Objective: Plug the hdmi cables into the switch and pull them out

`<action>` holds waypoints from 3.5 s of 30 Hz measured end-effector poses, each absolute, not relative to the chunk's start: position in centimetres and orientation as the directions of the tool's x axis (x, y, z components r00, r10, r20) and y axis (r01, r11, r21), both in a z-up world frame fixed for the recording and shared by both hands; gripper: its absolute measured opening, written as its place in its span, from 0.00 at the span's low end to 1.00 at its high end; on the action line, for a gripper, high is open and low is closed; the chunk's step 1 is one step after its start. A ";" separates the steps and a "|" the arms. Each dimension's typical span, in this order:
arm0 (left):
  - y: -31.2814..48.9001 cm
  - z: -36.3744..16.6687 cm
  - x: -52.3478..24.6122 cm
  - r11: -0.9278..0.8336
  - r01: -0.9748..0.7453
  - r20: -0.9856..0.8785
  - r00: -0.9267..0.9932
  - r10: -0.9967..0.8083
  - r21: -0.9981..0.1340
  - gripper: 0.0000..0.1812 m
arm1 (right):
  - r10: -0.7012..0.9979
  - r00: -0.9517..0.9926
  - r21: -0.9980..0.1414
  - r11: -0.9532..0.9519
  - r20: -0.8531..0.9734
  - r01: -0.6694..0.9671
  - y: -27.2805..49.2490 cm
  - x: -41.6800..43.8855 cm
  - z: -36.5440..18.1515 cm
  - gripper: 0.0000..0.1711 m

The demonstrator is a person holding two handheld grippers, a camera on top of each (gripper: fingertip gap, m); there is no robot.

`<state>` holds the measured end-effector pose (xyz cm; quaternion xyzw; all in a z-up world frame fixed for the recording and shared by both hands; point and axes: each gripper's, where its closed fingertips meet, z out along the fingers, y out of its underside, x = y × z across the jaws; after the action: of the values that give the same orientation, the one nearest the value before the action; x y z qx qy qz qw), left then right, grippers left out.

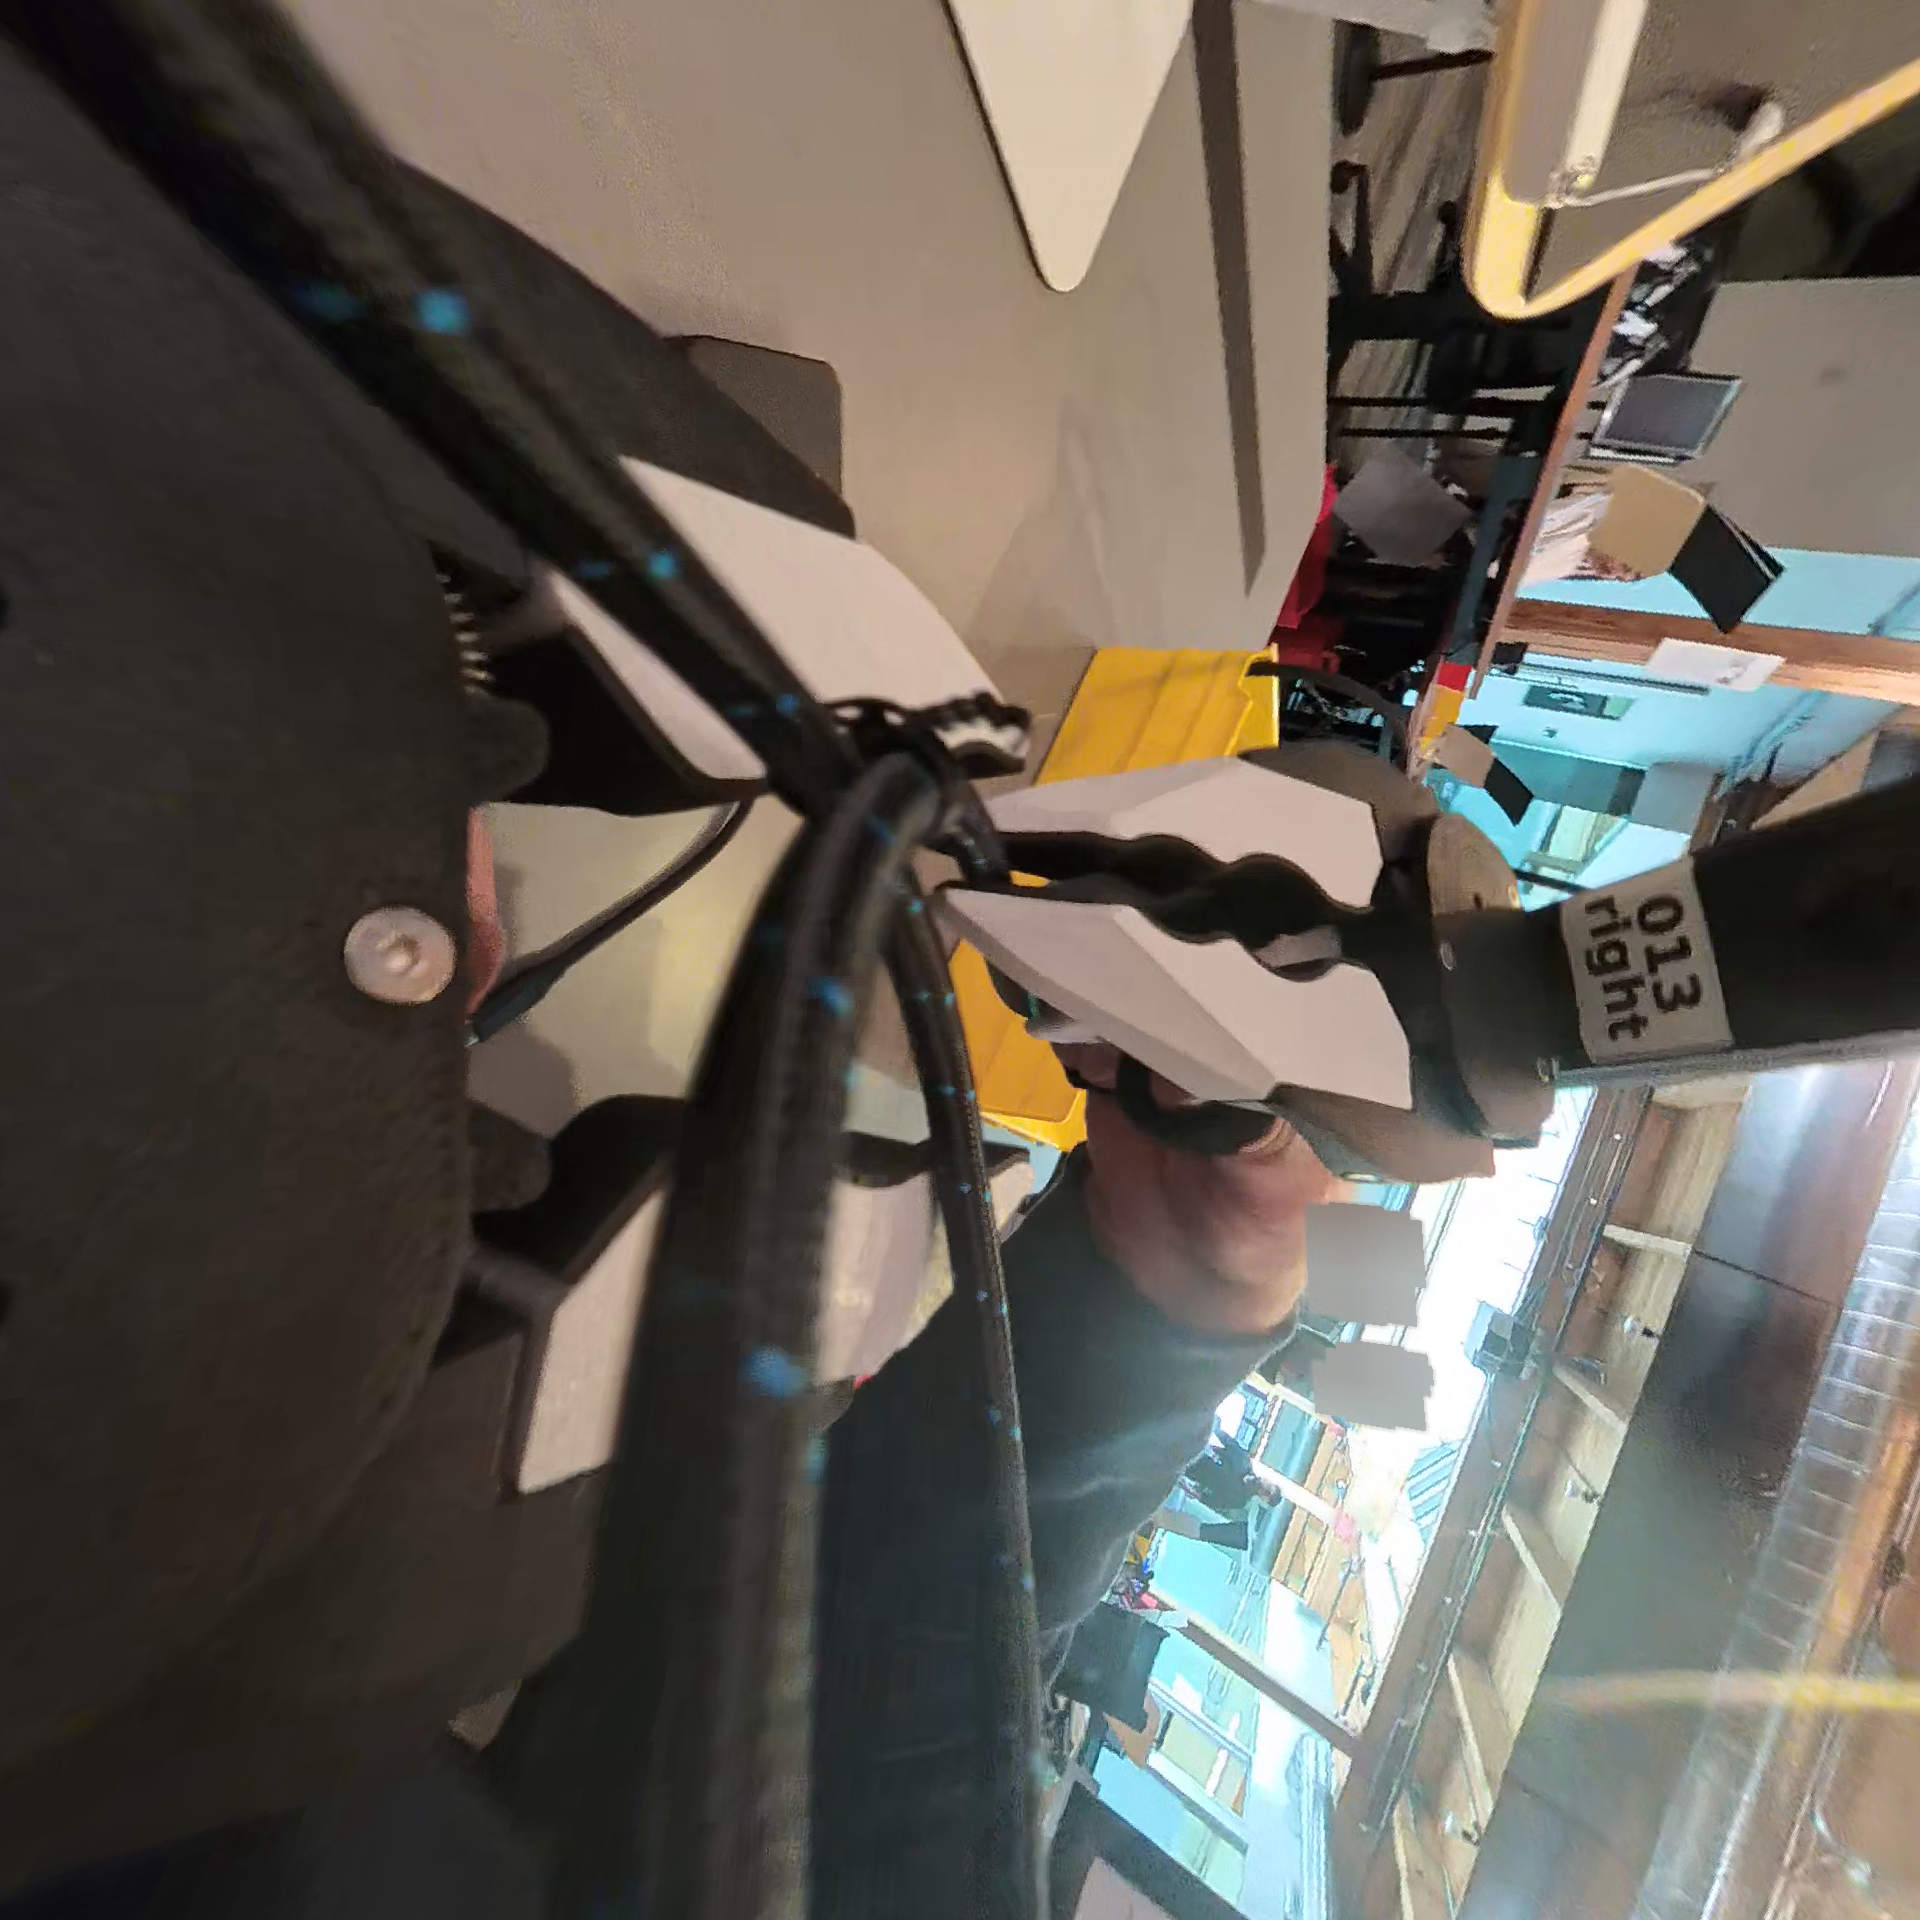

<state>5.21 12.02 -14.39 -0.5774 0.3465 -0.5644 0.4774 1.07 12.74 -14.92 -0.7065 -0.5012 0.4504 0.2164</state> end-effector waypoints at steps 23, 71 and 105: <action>14.0 -14.2 3.7 -0.316 0.158 0.339 0.153 -0.928 -0.936 0.13 | 0.911 0.173 -0.789 -0.410 -0.373 0.458 14.1 0.5 -13.7 0.03; 12.1 -14.5 4.8 -0.476 0.162 0.473 -0.059 -0.879 -0.864 0.16 | 0.925 0.173 -0.800 -0.379 -0.338 0.465 13.1 0.4 -14.5 0.04; 12.1 -12.0 3.4 -0.308 0.258 0.326 0.027 -0.945 -0.916 0.12 | 0.924 0.164 -0.860 -0.382 -0.346 0.339 11.3 2.7 -13.7 0.09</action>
<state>3.40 12.07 -12.01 -0.5245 0.3277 -0.6157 0.4883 2.75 11.28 -13.73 -0.6931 -0.4557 0.4589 0.3185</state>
